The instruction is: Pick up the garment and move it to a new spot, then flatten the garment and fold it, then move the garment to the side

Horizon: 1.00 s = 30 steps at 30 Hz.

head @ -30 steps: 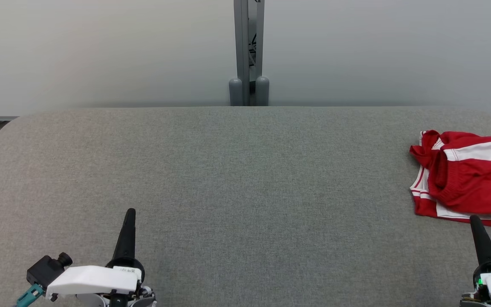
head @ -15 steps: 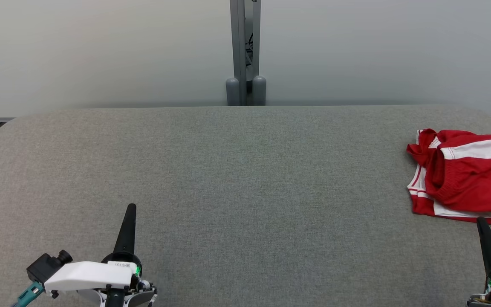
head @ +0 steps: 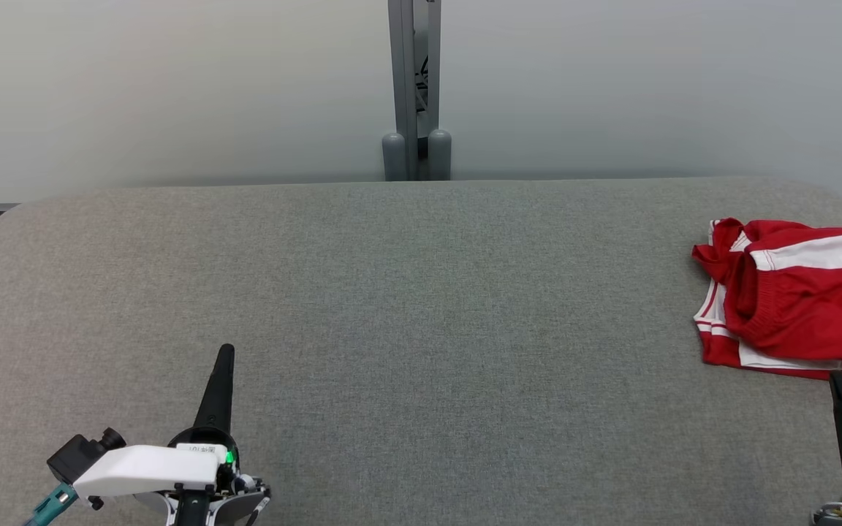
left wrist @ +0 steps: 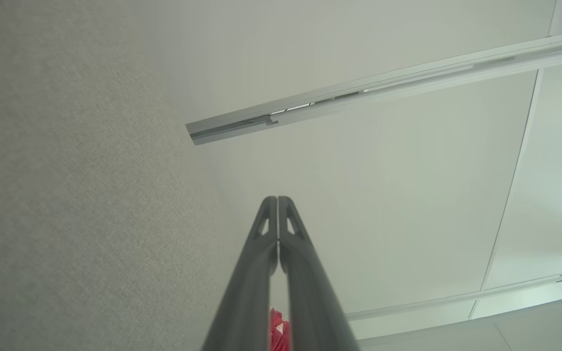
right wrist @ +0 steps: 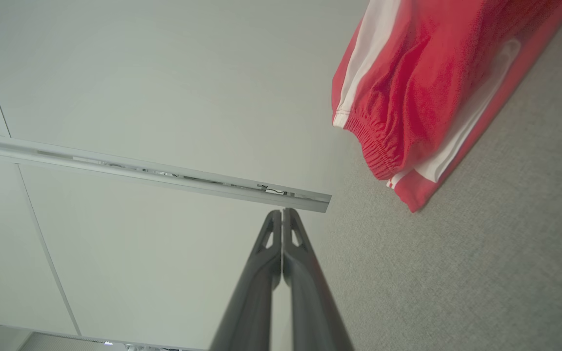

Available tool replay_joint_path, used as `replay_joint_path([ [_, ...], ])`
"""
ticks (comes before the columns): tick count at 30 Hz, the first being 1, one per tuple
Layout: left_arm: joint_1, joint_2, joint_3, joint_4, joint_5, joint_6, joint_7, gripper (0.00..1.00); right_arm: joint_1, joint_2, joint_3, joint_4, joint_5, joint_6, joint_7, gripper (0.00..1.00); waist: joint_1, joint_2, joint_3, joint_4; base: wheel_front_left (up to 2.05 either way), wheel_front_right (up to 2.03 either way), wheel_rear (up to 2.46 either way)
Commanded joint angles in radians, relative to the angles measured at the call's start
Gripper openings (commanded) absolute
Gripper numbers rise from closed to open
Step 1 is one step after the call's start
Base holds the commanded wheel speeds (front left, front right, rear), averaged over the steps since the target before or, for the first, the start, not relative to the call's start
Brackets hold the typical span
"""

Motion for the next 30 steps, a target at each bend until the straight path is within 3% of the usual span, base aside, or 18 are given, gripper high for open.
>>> replay_joint_path([
  [1, -0.026, 0.005, 0.0, -0.008, -0.023, -0.008, 0.008, 0.0, 0.004, -0.011, -0.01, -0.014, 0.029, 0.0, 0.012, 0.0, 0.0, -0.0001, 0.0, -0.001, 0.0, 0.0, 0.0],
  [30, -0.039, 0.006, -0.004, -0.007, -0.167, -0.024, 0.034, 0.0, 0.015, -0.012, -0.047, -0.023, 0.198, 0.0, 0.068, 0.0, 0.0, -0.0001, 0.003, -0.015, 0.0, 0.0, 0.0],
])
